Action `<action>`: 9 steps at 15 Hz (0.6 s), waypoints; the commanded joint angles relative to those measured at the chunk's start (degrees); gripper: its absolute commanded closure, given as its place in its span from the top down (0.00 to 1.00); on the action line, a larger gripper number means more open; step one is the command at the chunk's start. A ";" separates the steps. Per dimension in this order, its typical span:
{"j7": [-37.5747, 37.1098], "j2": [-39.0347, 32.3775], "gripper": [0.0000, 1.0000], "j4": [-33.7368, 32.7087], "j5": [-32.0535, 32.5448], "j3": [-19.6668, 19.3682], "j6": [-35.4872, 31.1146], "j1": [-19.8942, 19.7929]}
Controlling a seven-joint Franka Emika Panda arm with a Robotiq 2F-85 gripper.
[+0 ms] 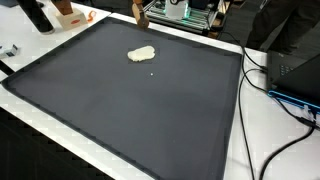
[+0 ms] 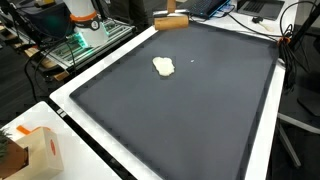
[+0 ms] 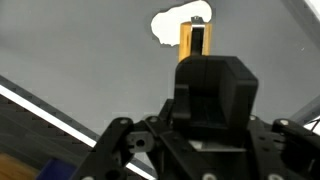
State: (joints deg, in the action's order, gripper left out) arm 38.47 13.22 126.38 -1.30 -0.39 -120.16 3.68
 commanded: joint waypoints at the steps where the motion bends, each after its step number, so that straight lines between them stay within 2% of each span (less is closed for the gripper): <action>1: 0.00 0.06 0.49 -0.13 0.11 -0.35 0.26 0.43; 6: 0.14 0.06 0.49 -0.11 0.11 -0.35 0.31 0.44; 7: 0.15 0.06 0.24 -0.11 0.11 -0.35 0.31 0.44; 9: 5.00 -1.57 0.24 0.97 -1.85 -1.13 -0.63 1.09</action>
State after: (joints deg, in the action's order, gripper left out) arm 38.92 13.01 126.40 -1.27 -0.39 -120.02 3.77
